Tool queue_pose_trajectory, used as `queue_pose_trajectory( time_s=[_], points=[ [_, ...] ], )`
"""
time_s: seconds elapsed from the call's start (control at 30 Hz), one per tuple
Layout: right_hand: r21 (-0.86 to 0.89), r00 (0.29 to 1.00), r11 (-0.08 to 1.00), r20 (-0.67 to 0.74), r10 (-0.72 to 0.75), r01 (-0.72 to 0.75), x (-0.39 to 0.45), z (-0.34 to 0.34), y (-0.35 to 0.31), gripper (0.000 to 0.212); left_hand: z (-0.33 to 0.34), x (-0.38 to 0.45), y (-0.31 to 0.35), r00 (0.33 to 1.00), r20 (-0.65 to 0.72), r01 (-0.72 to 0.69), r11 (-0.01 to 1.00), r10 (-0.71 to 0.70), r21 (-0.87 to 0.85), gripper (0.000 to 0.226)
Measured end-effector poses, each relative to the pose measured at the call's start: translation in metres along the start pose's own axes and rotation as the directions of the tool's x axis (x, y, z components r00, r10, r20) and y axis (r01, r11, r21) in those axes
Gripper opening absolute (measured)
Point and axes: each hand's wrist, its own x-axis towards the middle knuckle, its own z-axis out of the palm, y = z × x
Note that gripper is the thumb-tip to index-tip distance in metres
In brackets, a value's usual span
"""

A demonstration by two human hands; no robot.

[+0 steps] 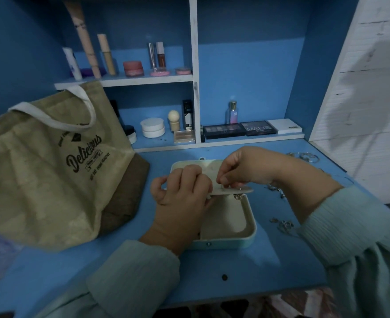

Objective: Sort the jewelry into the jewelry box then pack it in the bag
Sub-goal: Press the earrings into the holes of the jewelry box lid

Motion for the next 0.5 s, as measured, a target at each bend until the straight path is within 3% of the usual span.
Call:
queue_pose_trajectory(
  time_s=[0.5],
  points=[
    [-0.039, 0.999, 0.998, -0.025, -0.039, 0.038, -0.004, 0.0022, 0.0025, 0.015, -0.0008, -0.0003, 0.0002, 1.0, 0.015, -0.005, 1.0, 0.005, -0.004, 0.02]
  ],
)
